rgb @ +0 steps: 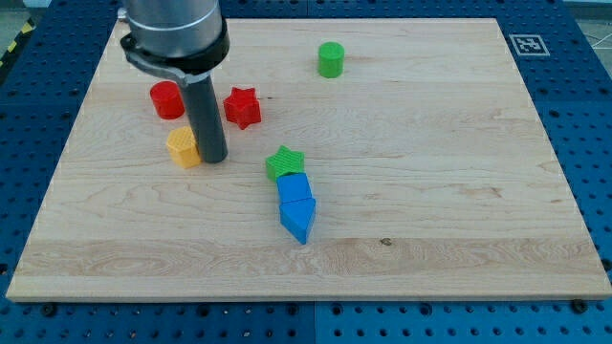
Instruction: Slide the blue cube right a bit
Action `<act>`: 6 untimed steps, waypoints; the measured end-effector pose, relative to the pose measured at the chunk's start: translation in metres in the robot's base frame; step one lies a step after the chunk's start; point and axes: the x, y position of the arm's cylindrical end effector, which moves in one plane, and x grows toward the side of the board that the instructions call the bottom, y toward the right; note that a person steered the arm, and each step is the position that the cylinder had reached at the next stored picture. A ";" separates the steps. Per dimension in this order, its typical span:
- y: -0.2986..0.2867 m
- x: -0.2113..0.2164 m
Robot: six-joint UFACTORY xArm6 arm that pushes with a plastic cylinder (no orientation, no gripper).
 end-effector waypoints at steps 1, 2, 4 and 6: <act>0.015 0.016; 0.030 0.030; 0.056 0.055; 0.071 0.053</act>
